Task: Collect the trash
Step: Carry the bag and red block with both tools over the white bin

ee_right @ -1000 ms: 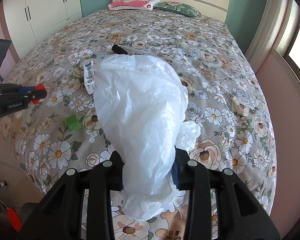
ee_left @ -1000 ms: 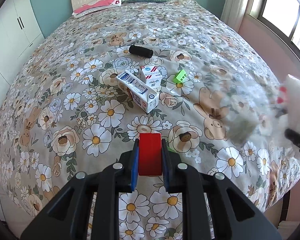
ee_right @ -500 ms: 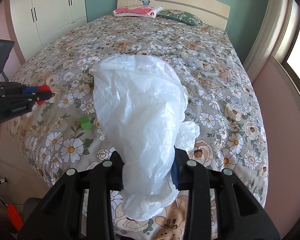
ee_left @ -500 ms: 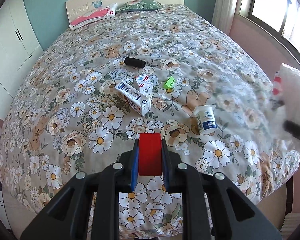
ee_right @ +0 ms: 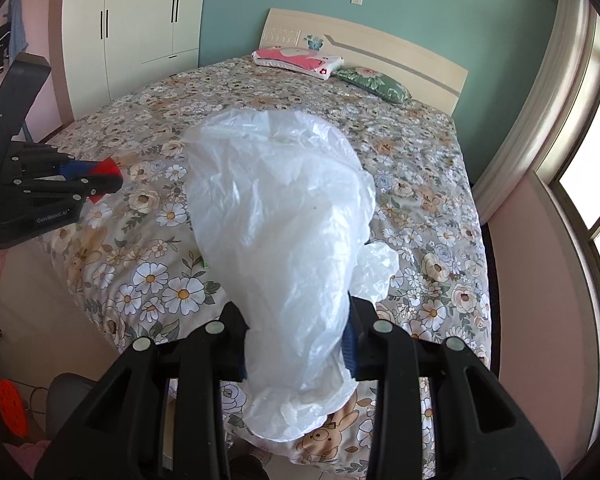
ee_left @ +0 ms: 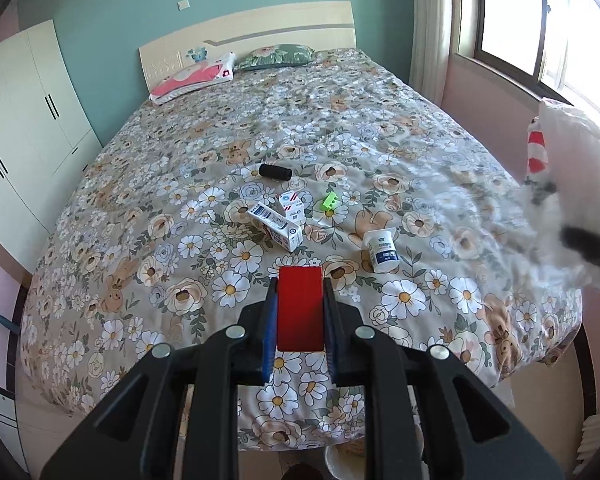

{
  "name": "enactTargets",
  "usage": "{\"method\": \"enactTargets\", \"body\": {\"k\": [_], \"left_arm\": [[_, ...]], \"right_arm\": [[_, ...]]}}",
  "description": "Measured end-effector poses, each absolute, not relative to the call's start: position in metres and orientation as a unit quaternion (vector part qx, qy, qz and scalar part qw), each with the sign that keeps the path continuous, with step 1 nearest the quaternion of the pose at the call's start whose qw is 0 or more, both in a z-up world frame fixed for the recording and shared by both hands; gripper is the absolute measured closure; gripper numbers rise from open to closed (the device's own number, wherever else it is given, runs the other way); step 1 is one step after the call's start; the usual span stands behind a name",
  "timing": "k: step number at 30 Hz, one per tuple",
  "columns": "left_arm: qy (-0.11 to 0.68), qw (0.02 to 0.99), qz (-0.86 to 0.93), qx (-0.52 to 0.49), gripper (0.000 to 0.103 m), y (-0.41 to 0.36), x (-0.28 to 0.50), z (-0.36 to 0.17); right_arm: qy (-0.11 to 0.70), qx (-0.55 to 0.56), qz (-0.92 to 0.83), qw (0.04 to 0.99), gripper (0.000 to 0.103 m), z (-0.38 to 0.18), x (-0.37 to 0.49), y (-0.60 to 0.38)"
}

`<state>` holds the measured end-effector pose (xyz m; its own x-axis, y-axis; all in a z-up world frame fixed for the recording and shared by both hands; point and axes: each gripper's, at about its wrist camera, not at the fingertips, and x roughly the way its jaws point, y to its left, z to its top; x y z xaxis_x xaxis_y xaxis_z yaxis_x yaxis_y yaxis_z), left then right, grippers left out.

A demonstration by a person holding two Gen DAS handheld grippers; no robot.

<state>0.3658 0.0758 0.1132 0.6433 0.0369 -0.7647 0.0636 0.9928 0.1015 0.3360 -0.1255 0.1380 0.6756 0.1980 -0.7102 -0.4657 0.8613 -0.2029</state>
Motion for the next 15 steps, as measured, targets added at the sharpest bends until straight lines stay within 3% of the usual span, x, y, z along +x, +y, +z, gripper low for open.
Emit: {"method": "enactTargets", "body": {"k": [15], "left_arm": [[0.353, 0.932, 0.000, 0.085, 0.081, 0.071, 0.252, 0.212]], "right_arm": [[0.299, -0.205, 0.228, 0.904, 0.068, 0.236, 0.208, -0.119]]}}
